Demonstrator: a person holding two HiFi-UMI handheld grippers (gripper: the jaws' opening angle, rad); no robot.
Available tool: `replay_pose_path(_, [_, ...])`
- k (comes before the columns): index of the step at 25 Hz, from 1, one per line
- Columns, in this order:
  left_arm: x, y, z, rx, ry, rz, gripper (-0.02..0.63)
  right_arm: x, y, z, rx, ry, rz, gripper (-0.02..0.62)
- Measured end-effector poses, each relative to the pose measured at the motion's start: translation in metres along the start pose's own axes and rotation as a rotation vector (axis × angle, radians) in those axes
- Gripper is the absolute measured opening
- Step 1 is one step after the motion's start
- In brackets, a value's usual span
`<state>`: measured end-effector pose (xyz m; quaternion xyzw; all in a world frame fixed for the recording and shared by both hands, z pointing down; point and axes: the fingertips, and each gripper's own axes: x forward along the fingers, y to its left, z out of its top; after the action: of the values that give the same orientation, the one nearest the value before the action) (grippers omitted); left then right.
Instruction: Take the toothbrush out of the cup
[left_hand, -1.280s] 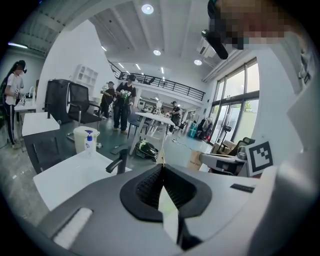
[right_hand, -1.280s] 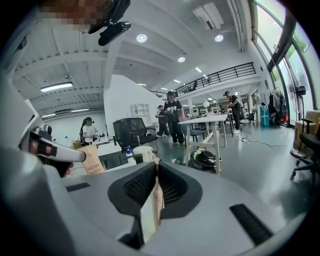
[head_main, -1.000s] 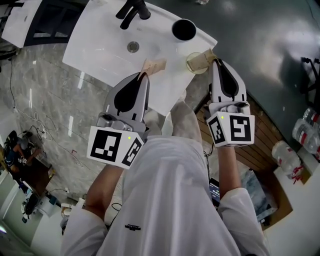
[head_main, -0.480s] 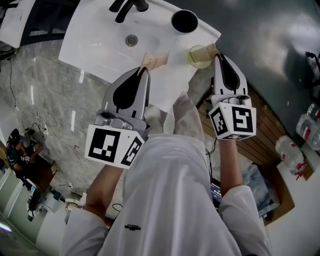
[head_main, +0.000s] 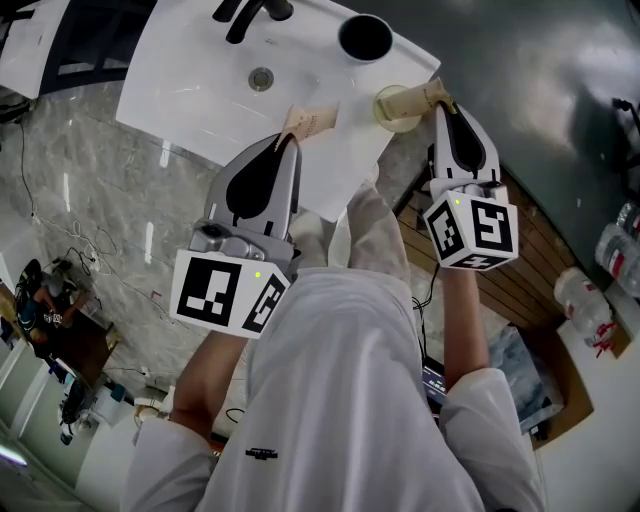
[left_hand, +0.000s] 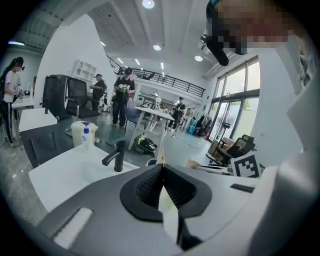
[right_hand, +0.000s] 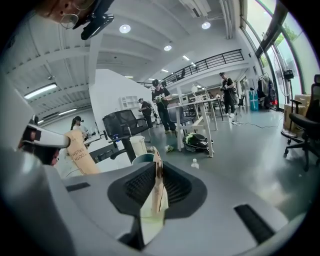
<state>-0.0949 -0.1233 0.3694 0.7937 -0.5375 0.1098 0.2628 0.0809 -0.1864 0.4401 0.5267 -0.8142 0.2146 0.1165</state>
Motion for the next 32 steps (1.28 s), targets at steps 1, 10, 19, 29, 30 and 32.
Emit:
replay_pose_path(1, [-0.001, 0.0, 0.0, 0.001, -0.001, 0.0, 0.005, 0.0, -0.001, -0.002, 0.004, 0.005, -0.004, 0.017])
replay_pose_path(10, [-0.005, -0.005, 0.002, 0.009, -0.009, -0.005, 0.005, -0.004, -0.006, -0.004, 0.02, 0.021, -0.019, 0.106])
replay_pose_path(19, [-0.012, -0.012, 0.01, 0.026, -0.031, -0.008, 0.005, -0.022, -0.008, 0.011, 0.011, -0.011, -0.031, 0.118])
replay_pose_path(29, [-0.032, -0.022, 0.026, 0.04, -0.072, -0.01, 0.005, -0.064, 0.017, 0.044, -0.064, -0.051, 0.004, 0.05])
replay_pose_path(30, [-0.035, -0.022, 0.028, 0.04, -0.078, -0.011, 0.005, -0.068, 0.02, 0.047, -0.076, -0.051, 0.007, 0.044])
replay_pose_path(32, [-0.041, -0.023, 0.031, 0.043, -0.089, -0.013, 0.005, -0.077, 0.026, 0.054, -0.095, -0.052, 0.009, 0.031])
